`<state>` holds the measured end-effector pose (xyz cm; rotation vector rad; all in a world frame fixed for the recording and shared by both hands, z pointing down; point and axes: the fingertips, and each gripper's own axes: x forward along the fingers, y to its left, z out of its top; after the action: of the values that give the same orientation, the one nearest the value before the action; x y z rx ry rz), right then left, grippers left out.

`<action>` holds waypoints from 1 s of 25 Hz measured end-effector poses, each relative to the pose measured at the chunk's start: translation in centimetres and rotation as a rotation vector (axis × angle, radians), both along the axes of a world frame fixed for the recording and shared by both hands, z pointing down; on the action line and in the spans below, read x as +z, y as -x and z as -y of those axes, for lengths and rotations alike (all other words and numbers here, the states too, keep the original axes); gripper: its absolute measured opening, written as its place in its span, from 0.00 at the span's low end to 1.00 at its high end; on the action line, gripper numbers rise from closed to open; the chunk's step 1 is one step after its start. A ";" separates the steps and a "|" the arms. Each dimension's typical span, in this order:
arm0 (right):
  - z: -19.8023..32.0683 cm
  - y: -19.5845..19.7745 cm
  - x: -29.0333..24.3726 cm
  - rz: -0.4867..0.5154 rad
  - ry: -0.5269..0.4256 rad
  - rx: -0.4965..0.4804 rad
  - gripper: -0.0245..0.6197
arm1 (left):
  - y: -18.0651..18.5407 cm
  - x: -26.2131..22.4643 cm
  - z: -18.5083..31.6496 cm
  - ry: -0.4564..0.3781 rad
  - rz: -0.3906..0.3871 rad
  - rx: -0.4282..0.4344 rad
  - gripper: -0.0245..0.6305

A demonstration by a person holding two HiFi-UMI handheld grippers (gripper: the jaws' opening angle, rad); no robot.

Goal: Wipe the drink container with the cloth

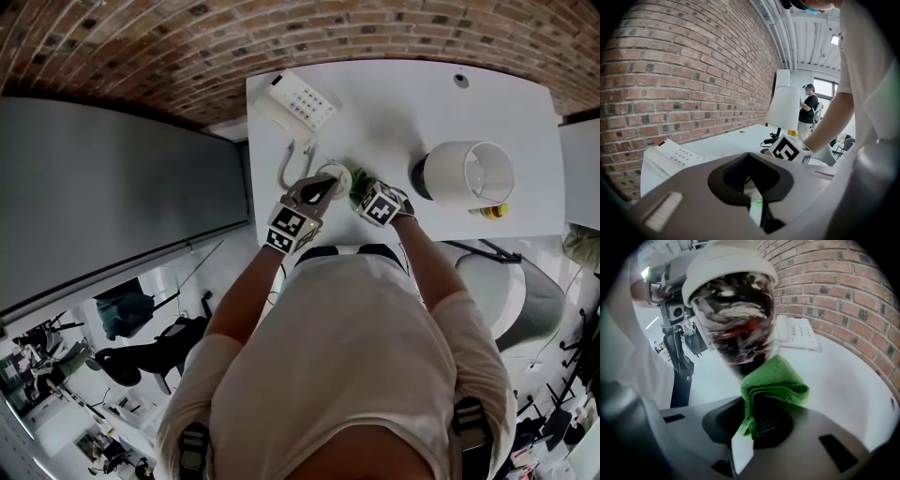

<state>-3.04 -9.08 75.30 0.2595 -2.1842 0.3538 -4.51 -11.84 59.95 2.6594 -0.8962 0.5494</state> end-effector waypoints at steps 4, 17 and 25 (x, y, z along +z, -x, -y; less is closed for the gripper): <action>-1.7 0.7 0.1 0.013 0.012 0.027 0.10 | -0.1 -0.1 -0.1 0.012 0.001 0.003 0.05; -5.3 4.0 0.1 0.076 0.064 0.100 0.10 | -0.3 0.0 -0.1 -0.013 -0.009 0.005 0.05; -4.9 1.4 -3.4 0.128 -0.024 0.282 0.10 | 0.1 0.0 0.0 -0.040 -0.024 -0.026 0.05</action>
<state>-4.49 -4.22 71.87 0.5752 -2.2819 0.5133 -4.57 -11.88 59.98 2.6796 -0.9436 0.4975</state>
